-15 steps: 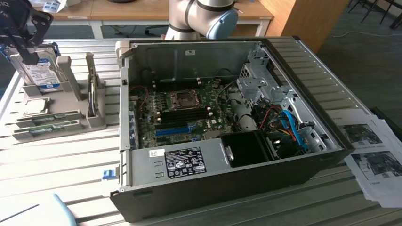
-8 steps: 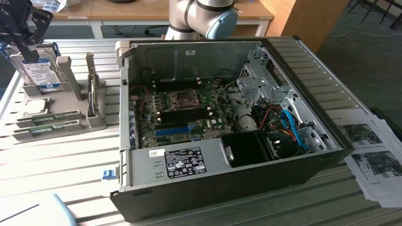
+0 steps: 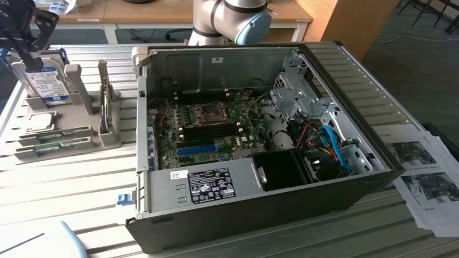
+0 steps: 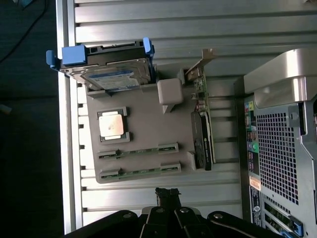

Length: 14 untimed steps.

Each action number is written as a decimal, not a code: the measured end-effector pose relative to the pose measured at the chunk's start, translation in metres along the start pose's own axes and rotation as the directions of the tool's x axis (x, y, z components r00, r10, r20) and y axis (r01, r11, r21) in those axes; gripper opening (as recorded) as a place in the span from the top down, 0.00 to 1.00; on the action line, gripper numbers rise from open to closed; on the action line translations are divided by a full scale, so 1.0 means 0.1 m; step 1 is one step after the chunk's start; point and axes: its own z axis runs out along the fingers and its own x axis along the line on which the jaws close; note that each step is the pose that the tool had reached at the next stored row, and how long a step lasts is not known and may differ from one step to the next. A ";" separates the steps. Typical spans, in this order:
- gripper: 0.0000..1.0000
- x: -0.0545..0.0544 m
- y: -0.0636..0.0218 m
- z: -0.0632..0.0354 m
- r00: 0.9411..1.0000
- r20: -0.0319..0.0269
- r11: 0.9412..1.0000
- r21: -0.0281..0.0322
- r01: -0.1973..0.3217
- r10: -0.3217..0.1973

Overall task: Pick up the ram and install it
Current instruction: 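Reach for the ram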

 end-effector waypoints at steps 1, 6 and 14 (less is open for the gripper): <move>0.91 0.02 -0.002 0.002 1.000 0.000 1.000 0.000 0.000 0.000; 0.91 0.13 -0.011 0.010 1.000 -0.004 1.000 0.001 0.000 0.000; 0.91 0.32 -0.026 0.022 1.000 -0.010 1.000 0.004 0.001 -0.001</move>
